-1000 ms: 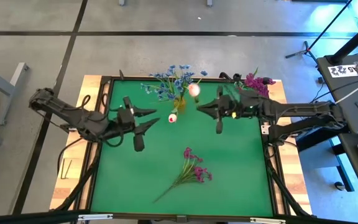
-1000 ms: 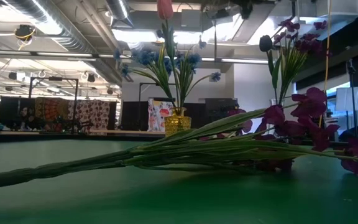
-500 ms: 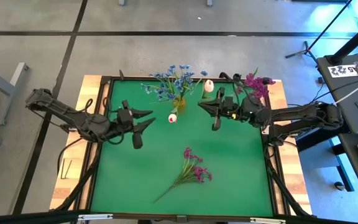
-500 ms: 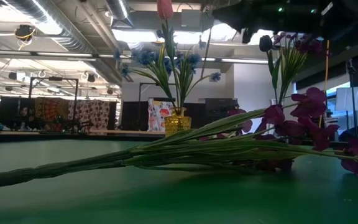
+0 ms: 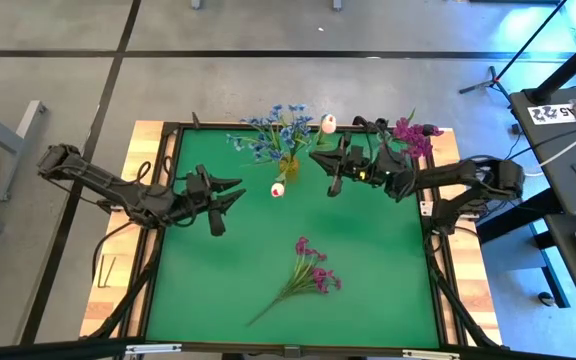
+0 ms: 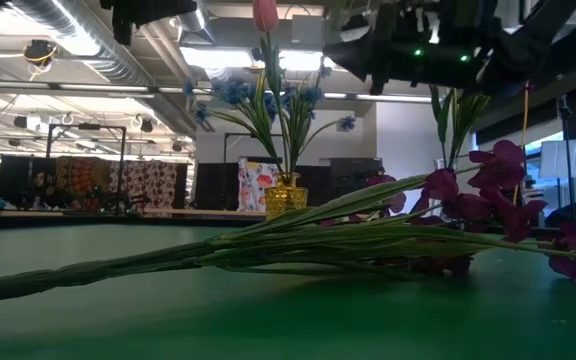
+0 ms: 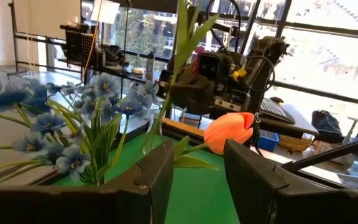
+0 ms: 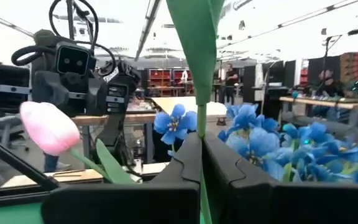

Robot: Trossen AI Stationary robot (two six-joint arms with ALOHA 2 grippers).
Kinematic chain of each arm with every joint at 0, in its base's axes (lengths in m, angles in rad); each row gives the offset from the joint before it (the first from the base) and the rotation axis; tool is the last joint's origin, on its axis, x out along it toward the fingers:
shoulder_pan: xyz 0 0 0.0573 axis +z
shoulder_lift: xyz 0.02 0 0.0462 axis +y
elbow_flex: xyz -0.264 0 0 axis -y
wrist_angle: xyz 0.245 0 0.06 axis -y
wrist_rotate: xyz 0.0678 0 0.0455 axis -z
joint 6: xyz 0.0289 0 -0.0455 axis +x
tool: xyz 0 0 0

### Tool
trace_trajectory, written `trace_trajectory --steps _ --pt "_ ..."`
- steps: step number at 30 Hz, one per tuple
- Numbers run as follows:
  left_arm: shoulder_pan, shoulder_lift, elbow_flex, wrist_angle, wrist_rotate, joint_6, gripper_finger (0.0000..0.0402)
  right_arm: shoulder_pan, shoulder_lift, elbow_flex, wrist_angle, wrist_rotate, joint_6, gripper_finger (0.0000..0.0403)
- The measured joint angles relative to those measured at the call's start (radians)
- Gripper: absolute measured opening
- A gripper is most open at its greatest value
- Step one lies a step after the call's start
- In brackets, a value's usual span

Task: Sort flowers into vase by color
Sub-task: Put the pink flower into the yellow vase

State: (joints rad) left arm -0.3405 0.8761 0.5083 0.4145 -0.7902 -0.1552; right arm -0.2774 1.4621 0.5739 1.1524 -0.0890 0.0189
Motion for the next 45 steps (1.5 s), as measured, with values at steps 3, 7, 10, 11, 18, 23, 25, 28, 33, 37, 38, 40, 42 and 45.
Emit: trace_trajectory --steps 3,7,10,11,18,23,25,28,33,37,38,40,42,45 --pt "0.000 0.000 0.000 0.000 0.000 0.000 0.0136 -0.007 0.046 0.029 0.004 -0.018 0.007 0.0002" --pt "0.000 0.000 0.000 0.000 0.000 -0.001 0.0136 -0.007 0.111 0.067 0.002 -0.020 -0.002 0.0002" --pt "0.000 0.000 -0.001 -0.008 0.000 -0.003 0.0136 -0.007 0.149 0.087 0.002 -0.013 -0.025 0.0002" --pt "0.000 0.000 -0.001 -0.010 0.000 -0.004 0.0136 -0.007 0.159 0.093 0.002 -0.008 -0.031 0.0002" --pt "0.000 0.000 -0.001 -0.014 0.025 -0.004 0.0136 -0.006 0.208 0.105 0.008 0.029 -0.080 0.0002" --pt "0.000 0.000 -0.001 -0.027 0.026 -0.022 0.0136 -0.005 0.210 0.103 0.003 0.031 -0.080 0.0002" --pt "0.000 0.000 -0.001 -0.032 0.026 -0.026 0.0136 -0.005 0.199 0.103 0.007 0.024 -0.079 0.0001" --pt "0.000 0.000 -0.001 -0.036 0.026 -0.029 0.0136 -0.005 0.184 0.103 -0.002 0.018 -0.081 0.0001" --pt "0.000 0.000 -0.001 -0.037 0.026 -0.029 0.0136 -0.005 0.165 0.104 0.004 0.056 -0.133 0.0001" --pt "0.000 0.000 -0.001 -0.037 0.025 -0.029 0.0136 -0.020 0.172 0.131 -0.003 0.071 -0.159 0.0001" --pt "0.000 0.000 -0.001 -0.037 0.025 -0.029 0.0136 -0.025 0.177 0.144 -0.001 0.070 -0.159 0.0001" --pt "0.000 0.001 -0.001 -0.037 0.025 -0.029 0.0136 -0.040 0.188 0.166 -0.007 0.050 -0.159 0.0001" --pt "0.000 0.001 -0.001 -0.040 0.025 -0.029 0.0136 -0.054 0.200 0.195 -0.028 0.030 -0.158 0.0001" --pt "0.000 0.001 -0.001 -0.044 0.025 -0.029 0.0136 -0.072 0.223 0.232 -0.059 0.004 -0.154 0.0001"
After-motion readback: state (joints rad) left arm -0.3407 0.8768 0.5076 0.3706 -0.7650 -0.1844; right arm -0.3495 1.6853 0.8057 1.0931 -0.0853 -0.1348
